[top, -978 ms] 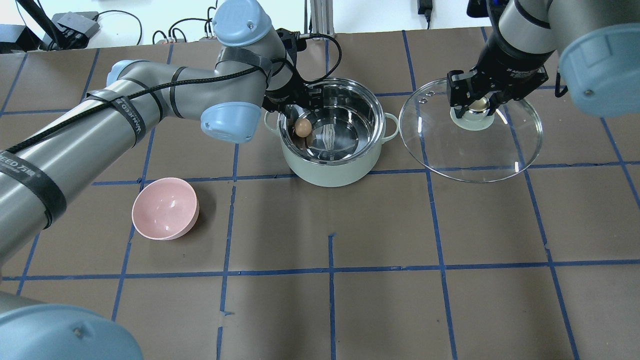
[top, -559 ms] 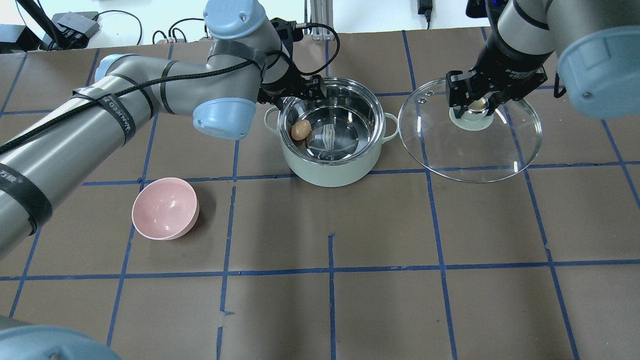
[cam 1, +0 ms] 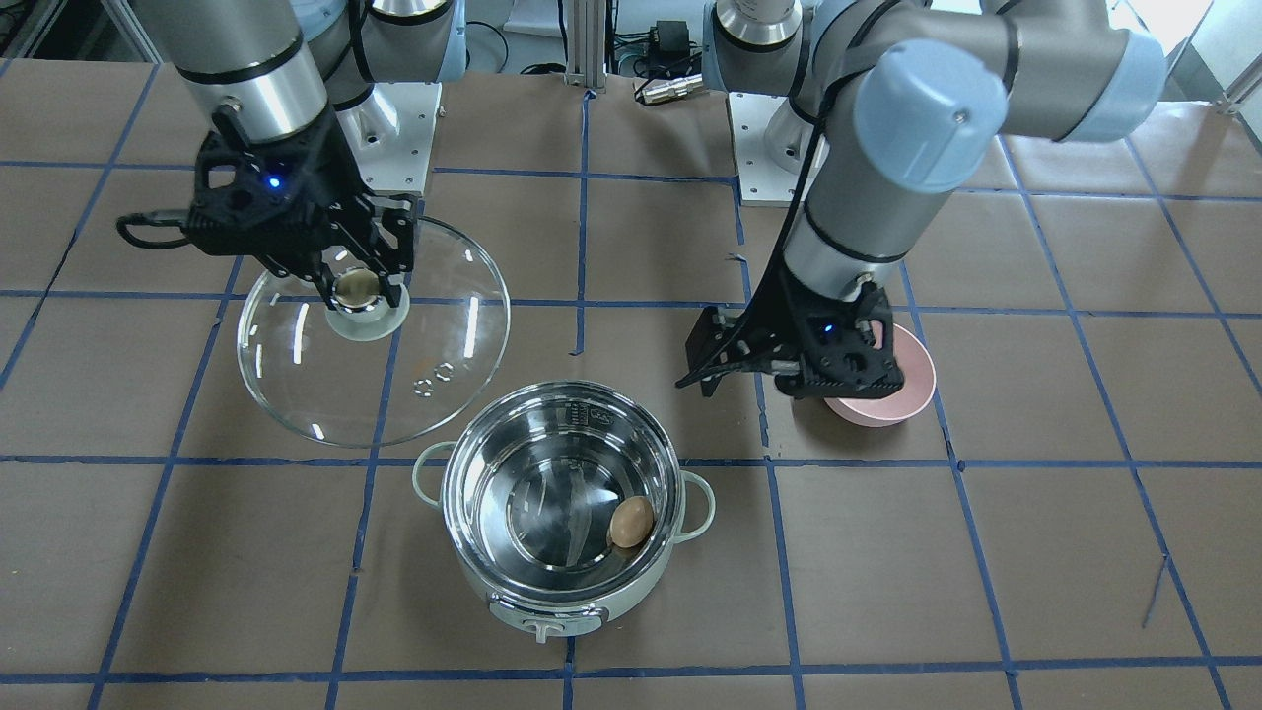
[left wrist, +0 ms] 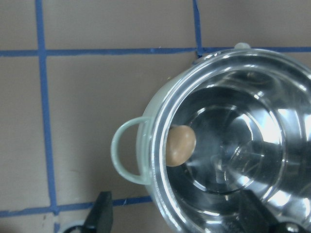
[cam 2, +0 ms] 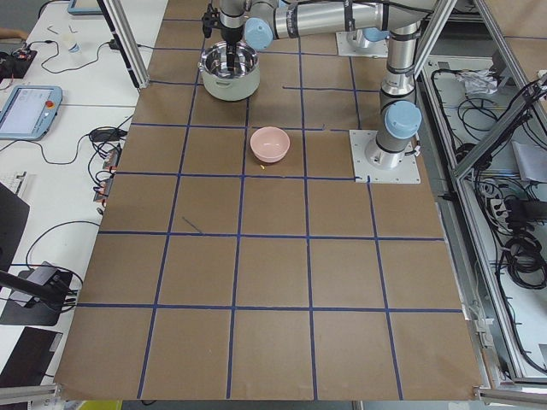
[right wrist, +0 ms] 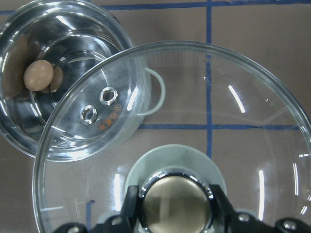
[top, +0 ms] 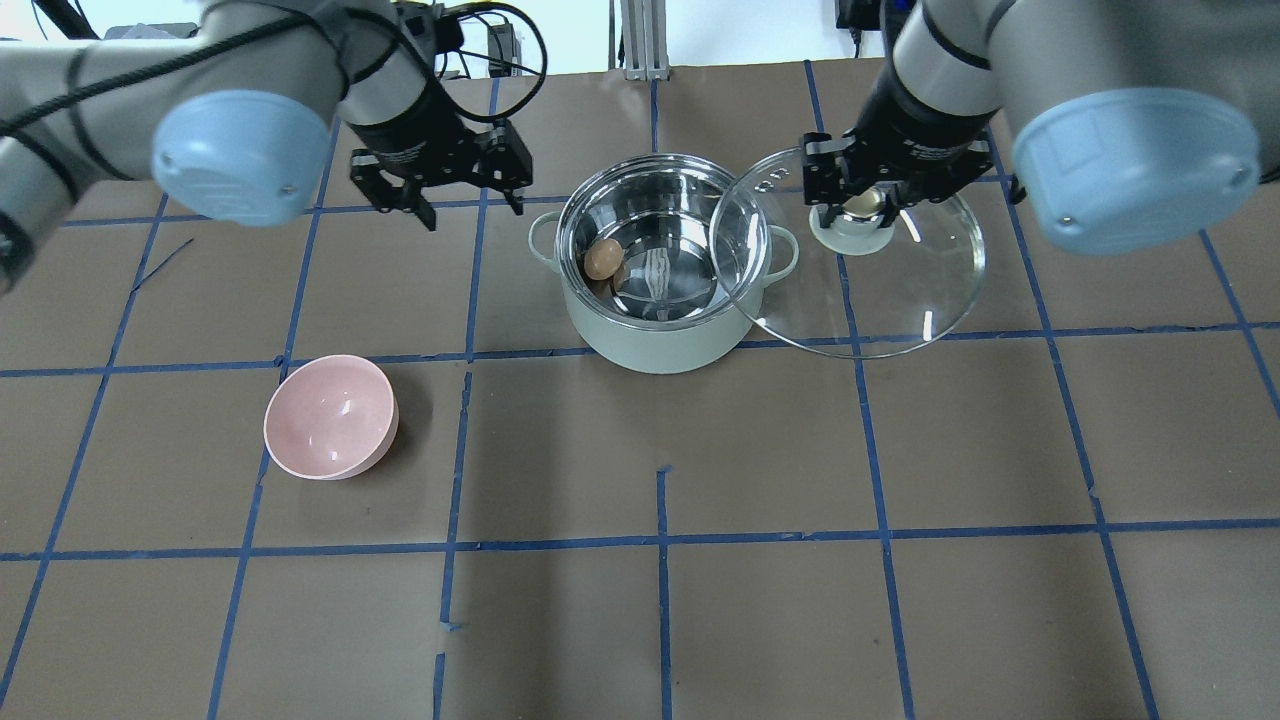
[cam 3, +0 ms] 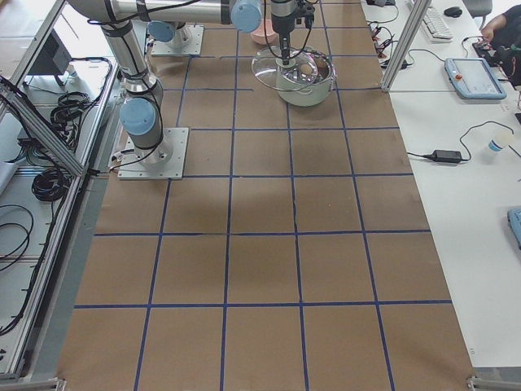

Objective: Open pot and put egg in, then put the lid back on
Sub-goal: 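Carry the glass lid over the pot with the right gripper while the left gripper withdraws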

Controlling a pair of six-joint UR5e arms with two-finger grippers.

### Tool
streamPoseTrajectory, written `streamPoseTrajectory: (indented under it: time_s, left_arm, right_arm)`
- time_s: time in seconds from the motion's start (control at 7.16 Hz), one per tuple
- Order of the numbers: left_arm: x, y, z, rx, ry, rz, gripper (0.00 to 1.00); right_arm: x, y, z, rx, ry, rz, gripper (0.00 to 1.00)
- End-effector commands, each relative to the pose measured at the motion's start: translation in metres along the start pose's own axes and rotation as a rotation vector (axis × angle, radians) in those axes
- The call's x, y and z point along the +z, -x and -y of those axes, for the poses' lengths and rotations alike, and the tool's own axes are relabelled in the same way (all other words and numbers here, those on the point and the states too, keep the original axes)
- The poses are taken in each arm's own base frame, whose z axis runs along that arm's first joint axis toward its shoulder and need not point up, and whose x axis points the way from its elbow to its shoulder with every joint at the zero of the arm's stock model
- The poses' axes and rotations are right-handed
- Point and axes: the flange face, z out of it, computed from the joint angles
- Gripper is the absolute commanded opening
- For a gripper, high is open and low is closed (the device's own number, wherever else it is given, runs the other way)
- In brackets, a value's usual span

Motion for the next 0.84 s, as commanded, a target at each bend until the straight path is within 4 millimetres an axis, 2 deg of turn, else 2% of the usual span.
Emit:
streamPoseTrajectory:
  time_s: [0.0, 0.14, 0.28, 0.56, 0.7]
  left_arm:
    - [-0.056, 0.052, -0.044, 0.042, 0.087, 0.094, 0.92]
    - [-0.078, 0.05, -0.06, 0.059, 0.068, 0.109, 0.92]
    - [-0.098, 0.046, -0.066, 0.08, 0.053, 0.173, 0.92]
    - [-0.105, 0.033, -0.072, 0.02, 0.055, 0.082, 0.92]
    - [-0.102, 0.033, -0.074, 0.026, 0.062, 0.122, 0.91]
  right_arm:
    - [0.04, 0.069, 0.026, -0.027, -0.051, 0.032, 0.39]
    - [0.052, 0.093, 0.04, -0.028, -0.056, 0.042, 0.39]
    - [0.066, 0.1, 0.053, -0.035, -0.054, 0.041, 0.39]
    - [0.094, 0.106, 0.063, -0.042, -0.059, 0.045, 0.39]
    - [0.107, 0.106, 0.07, -0.04, -0.071, 0.05, 0.39]
